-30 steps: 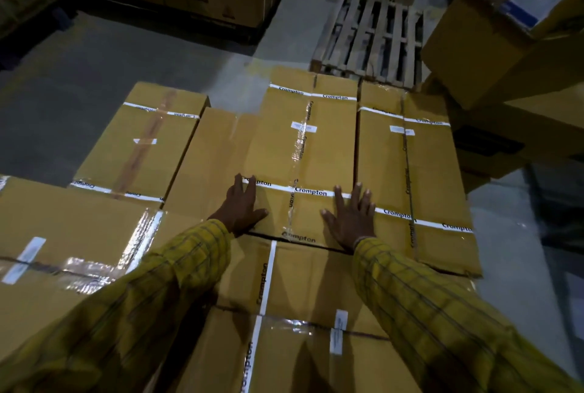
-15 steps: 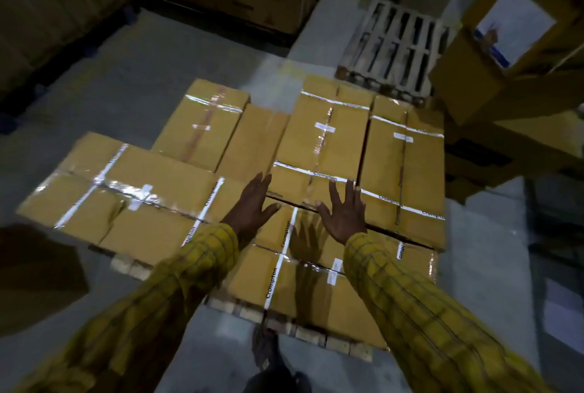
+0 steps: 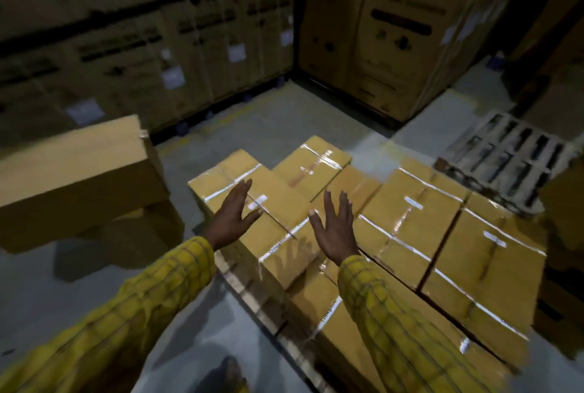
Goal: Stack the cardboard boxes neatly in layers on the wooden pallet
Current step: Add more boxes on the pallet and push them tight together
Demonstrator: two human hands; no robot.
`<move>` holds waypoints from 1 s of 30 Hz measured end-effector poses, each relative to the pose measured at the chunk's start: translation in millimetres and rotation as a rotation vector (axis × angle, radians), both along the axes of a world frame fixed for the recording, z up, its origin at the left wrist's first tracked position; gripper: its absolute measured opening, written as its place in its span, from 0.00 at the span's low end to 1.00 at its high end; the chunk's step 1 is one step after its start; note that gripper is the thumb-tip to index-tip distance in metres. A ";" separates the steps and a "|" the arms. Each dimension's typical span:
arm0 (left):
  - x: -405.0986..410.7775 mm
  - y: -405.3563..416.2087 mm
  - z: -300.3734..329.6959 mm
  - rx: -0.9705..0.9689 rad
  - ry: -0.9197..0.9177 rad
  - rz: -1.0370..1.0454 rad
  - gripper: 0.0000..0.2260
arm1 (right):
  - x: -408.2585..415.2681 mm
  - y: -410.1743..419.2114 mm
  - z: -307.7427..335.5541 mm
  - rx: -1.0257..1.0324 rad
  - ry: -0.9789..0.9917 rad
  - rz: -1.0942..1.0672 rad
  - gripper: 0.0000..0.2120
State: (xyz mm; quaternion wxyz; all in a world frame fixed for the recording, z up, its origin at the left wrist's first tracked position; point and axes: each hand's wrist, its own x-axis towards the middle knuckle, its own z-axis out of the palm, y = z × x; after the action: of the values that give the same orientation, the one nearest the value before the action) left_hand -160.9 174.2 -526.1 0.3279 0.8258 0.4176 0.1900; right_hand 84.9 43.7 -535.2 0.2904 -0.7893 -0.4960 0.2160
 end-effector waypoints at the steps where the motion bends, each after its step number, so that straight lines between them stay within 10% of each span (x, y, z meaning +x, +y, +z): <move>1: -15.3 6.8 7.7 0.013 -0.018 0.021 0.36 | -13.4 12.1 8.5 0.027 0.004 0.027 0.34; 30: -481.7 284.5 -7.8 -0.135 -0.129 0.548 0.35 | -515.6 427.1 21.3 -0.051 0.077 0.585 0.35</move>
State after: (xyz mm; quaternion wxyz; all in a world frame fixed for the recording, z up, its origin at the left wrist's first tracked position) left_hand -642.6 458.6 -533.9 0.3443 0.6447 0.6153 0.2955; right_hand -430.7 470.8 -513.9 0.2145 -0.6109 -0.6855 0.3330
